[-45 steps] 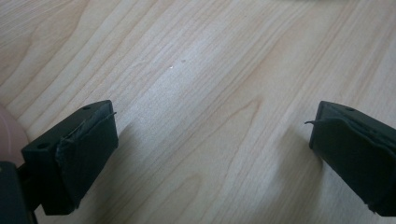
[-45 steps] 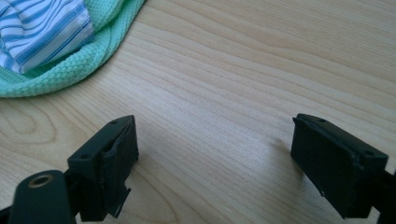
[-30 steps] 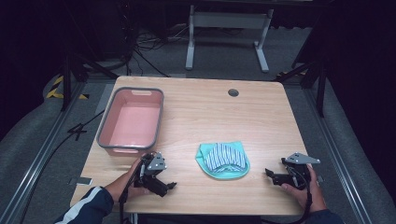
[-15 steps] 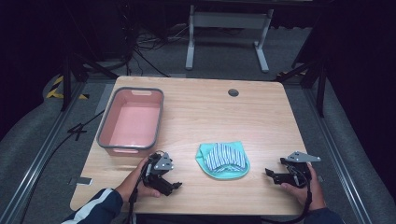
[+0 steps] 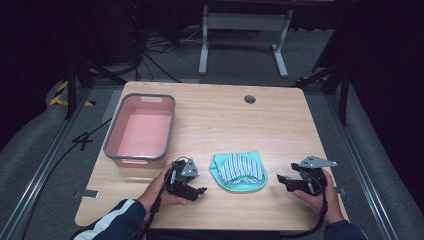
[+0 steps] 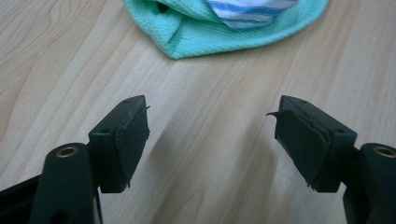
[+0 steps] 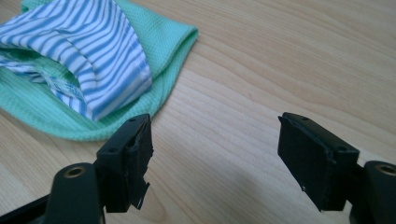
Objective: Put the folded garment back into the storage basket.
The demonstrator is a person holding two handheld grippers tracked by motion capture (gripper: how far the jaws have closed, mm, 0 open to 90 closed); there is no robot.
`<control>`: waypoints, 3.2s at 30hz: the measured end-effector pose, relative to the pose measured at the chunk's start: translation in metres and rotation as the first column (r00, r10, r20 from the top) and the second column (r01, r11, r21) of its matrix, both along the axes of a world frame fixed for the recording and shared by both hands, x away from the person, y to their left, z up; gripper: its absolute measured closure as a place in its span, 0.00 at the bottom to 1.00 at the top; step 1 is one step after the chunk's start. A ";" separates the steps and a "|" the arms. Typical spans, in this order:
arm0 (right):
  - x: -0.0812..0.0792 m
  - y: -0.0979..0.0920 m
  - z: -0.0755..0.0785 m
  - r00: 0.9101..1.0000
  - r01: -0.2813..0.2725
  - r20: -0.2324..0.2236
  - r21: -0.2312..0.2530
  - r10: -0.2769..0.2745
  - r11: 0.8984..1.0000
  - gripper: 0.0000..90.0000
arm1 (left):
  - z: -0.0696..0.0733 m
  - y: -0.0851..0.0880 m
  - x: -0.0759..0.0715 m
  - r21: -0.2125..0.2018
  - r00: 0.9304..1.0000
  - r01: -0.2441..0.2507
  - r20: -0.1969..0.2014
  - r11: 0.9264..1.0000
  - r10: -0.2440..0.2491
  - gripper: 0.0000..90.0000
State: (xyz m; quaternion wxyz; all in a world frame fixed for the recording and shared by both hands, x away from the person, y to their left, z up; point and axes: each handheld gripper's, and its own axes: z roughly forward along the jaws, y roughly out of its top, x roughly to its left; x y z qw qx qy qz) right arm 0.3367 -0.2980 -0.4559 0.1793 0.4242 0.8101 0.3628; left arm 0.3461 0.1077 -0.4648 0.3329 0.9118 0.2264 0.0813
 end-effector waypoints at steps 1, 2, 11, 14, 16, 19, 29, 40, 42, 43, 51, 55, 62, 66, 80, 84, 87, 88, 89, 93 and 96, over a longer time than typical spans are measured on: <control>0.001 0.002 0.001 1.000 -0.005 0.003 0.002 0.005 1.000 0.30 | 0.001 -0.002 0.001 0.007 1.000 -0.009 0.006 1.000 0.009 0.28; 0.001 0.004 0.002 1.000 -0.012 0.008 -0.005 0.012 1.000 0.30 | 0.002 -0.004 0.003 0.011 1.000 -0.016 0.006 1.000 0.016 0.27; 0.009 0.020 0.004 0.999 -0.052 0.002 -0.039 0.052 0.998 0.33 | 0.010 -0.018 0.019 0.022 0.994 -0.112 -0.015 0.993 0.112 0.29; 0.018 0.030 0.004 0.997 -0.071 -0.001 -0.060 0.071 0.996 0.36 | 0.012 -0.026 0.026 0.008 0.988 -0.154 -0.023 0.988 0.154 0.31; 0.020 0.032 0.004 0.997 -0.076 -0.005 -0.059 0.076 0.995 0.36 | 0.012 -0.031 0.030 0.014 0.986 -0.166 -0.021 0.986 0.167 0.32; 0.027 0.037 0.003 0.997 -0.081 -0.009 -0.064 0.081 0.995 0.37 | 0.012 -0.038 0.036 0.005 0.981 -0.190 -0.030 0.982 0.190 0.32; 0.043 0.054 -0.003 0.994 -0.107 -0.045 -0.058 0.104 0.993 0.38 | 0.001 -0.053 0.051 0.016 0.979 -0.197 -0.045 0.980 0.198 0.31; 0.050 0.071 -0.011 0.989 -0.135 -0.078 -0.090 0.129 0.987 0.37 | -0.001 -0.057 0.058 0.020 0.980 -0.191 -0.056 0.981 0.192 0.30; 0.050 0.074 -0.012 0.988 -0.134 -0.085 -0.096 0.126 0.986 0.36 | -0.004 -0.058 0.059 0.026 0.980 -0.188 -0.058 0.982 0.189 0.30; 0.050 0.074 -0.012 0.988 -0.134 -0.085 -0.096 0.126 0.986 0.36 | -0.004 -0.058 0.059 0.026 0.980 -0.188 -0.058 0.982 0.189 0.29; 0.054 0.076 -0.015 0.988 -0.101 -0.126 -0.076 0.091 0.992 0.32 | -0.007 -0.059 0.061 0.020 0.983 -0.174 -0.056 0.984 0.175 0.26; 0.053 0.081 -0.013 0.984 -0.119 -0.141 -0.086 0.107 0.989 0.38 | -0.007 -0.059 0.059 0.018 0.985 -0.167 -0.044 0.986 0.167 0.28; 0.047 0.089 -0.009 0.977 -0.154 -0.163 -0.081 0.139 0.985 0.67 | -0.005 -0.060 0.056 -0.005 0.993 -0.106 -0.048 0.994 0.106 0.54; 0.045 0.090 -0.009 0.975 -0.162 -0.161 -0.061 0.150 0.985 0.79 | -0.006 -0.060 0.055 -0.021 0.993 -0.105 -0.048 0.994 0.104 0.66; 0.039 0.092 -0.011 0.978 -0.171 -0.127 -0.058 0.163 0.984 0.89 | -0.007 -0.059 0.053 -0.037 0.998 -0.063 -0.030 0.997 0.062 0.85; 0.038 0.091 -0.011 0.979 -0.169 -0.121 -0.055 0.162 0.984 0.89 | -0.007 -0.059 0.054 -0.038 0.998 -0.059 -0.031 0.998 0.058 0.86; 0.038 0.090 -0.010 0.980 -0.165 -0.121 -0.051 0.158 0.985 0.89 | -0.005 -0.057 0.055 -0.041 0.998 -0.057 -0.039 0.998 0.055 0.88; 0.038 0.090 -0.010 0.980 -0.167 -0.122 -0.052 0.160 0.985 0.89 | -0.005 -0.056 0.056 -0.041 0.998 -0.055 -0.033 0.998 0.054 0.88; 0.038 0.090 -0.010 0.980 -0.167 -0.120 -0.051 0.160 0.985 0.89 | -0.004 -0.056 0.056 -0.044 0.998 -0.054 -0.036 0.998 0.053 0.89; 0.037 0.089 -0.009 0.980 -0.161 -0.124 -0.044 0.154 0.986 0.89 | -0.003 -0.056 0.055 -0.048 0.998 -0.052 -0.036 0.998 0.050 0.89; 0.036 0.088 -0.008 0.982 -0.154 -0.118 -0.043 0.148 0.987 0.89 | -0.001 -0.055 0.055 -0.056 0.998 -0.043 -0.040 0.997 0.041 0.90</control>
